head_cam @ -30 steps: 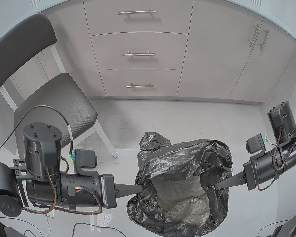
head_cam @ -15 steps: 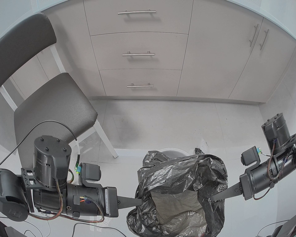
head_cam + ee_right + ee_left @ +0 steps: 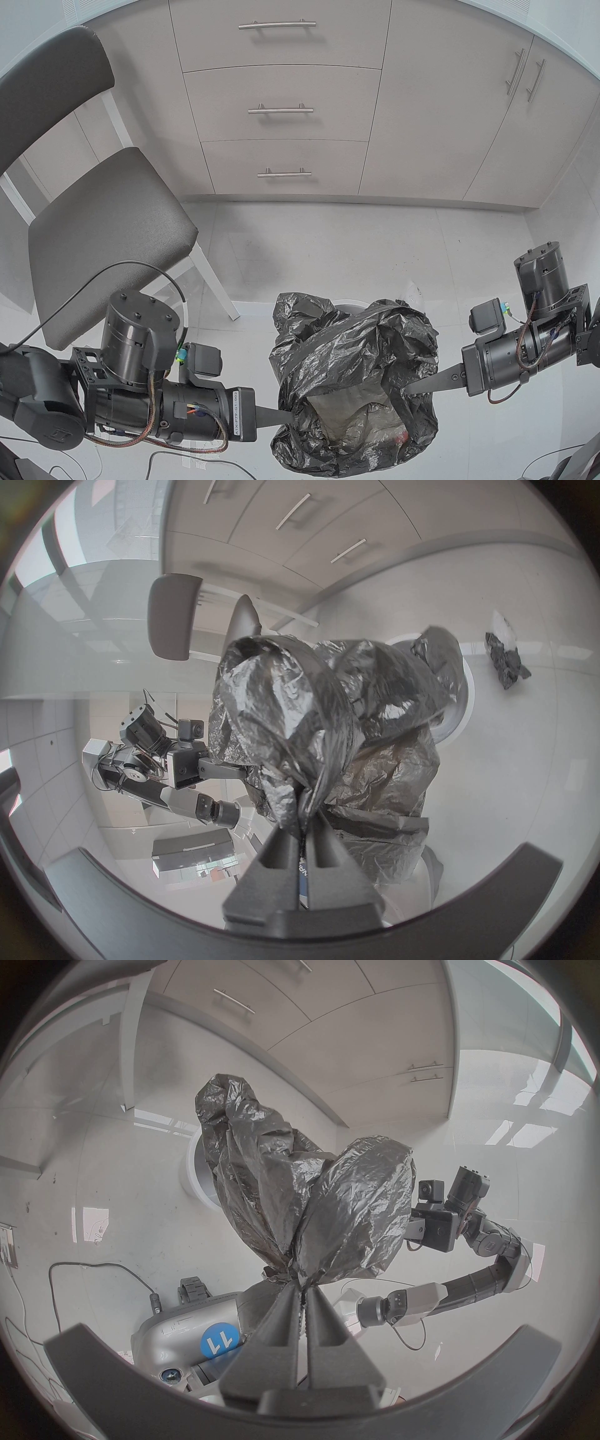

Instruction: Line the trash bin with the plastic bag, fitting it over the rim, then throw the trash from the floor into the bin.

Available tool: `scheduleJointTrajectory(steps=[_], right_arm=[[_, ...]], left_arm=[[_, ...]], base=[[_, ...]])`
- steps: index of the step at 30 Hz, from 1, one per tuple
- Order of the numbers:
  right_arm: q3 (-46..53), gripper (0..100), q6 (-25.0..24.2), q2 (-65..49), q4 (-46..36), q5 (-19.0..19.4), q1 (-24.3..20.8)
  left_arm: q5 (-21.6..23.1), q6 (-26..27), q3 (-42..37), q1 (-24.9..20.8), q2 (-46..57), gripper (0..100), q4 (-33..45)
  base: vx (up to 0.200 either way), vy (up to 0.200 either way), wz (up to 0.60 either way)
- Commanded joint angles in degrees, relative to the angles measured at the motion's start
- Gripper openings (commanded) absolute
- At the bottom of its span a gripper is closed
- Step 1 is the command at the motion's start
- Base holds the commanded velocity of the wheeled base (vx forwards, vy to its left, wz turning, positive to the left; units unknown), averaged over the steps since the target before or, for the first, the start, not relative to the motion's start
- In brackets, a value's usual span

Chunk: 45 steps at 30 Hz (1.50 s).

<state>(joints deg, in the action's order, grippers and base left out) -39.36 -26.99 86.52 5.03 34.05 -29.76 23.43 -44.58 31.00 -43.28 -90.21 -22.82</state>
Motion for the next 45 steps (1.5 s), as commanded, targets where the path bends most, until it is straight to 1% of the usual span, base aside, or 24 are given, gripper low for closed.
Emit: scheduleJointTrajectory(steps=[1,5,14,15,16,20,28,35,38,43,45], right_arm=[[0.9,0,-0.2,1.5,0.2,0.8,0.8],[1.3,0,-0.3,1.5,-0.1,1.3,1.0],[3.7,0,-0.3,1.6,0.2,2.7,1.8],[3.9,0,-0.3,2.8,0.2,3.7,3.0],[3.9,0,-0.3,3.1,0.2,4.4,3.3],[3.6,0,-0.1,4.9,0.5,4.8,4.2],[3.9,0,0.2,9.8,5.0,4.8,4.4],[3.5,0,0.4,13.0,7.3,5.1,5.4],[3.5,0,0.4,14.0,8.4,6.2,5.5],[3.0,0,0.4,15.3,9.4,6.4,5.4],[2.4,0,0.4,16.7,10.6,6.4,5.5]], left_arm=[[0.0,-0.2,0.0,0.0,-2.7,0,-0.8],[0.0,-0.4,-0.3,0.0,-2.6,0,-1.7],[0.1,-0.5,-0.6,0.0,-3.2,0,-0.9],[0.1,-0.5,-0.4,0.0,-4.3,0,-0.9],[0.1,-0.5,-0.3,0.0,-4.8,0,-0.9],[0.1,-0.2,0.2,0.1,-7.4,0,-1.3],[0.0,0.4,2.7,1.0,-12.3,0,-1.6],[0.1,0.5,3.5,1.8,-13.9,0,-1.6],[0.1,0.4,3.5,1.9,-14.4,0,-1.6],[0.0,0.5,3.5,2.2,-14.5,0,-1.4],[0.0,0.6,3.5,3.3,-14.9,0,-1.5]], base=[[0.000,0.000,0.00],[0.000,0.000,0.00],[0.000,0.000,0.00],[0.000,0.000,0.00],[0.000,0.000,0.00],[0.000,0.000,0.00],[0.000,0.000,0.00],[0.000,0.000,0.00],[0.000,0.000,0.00],[0.000,0.000,0.00],[0.000,0.000,0.00]])
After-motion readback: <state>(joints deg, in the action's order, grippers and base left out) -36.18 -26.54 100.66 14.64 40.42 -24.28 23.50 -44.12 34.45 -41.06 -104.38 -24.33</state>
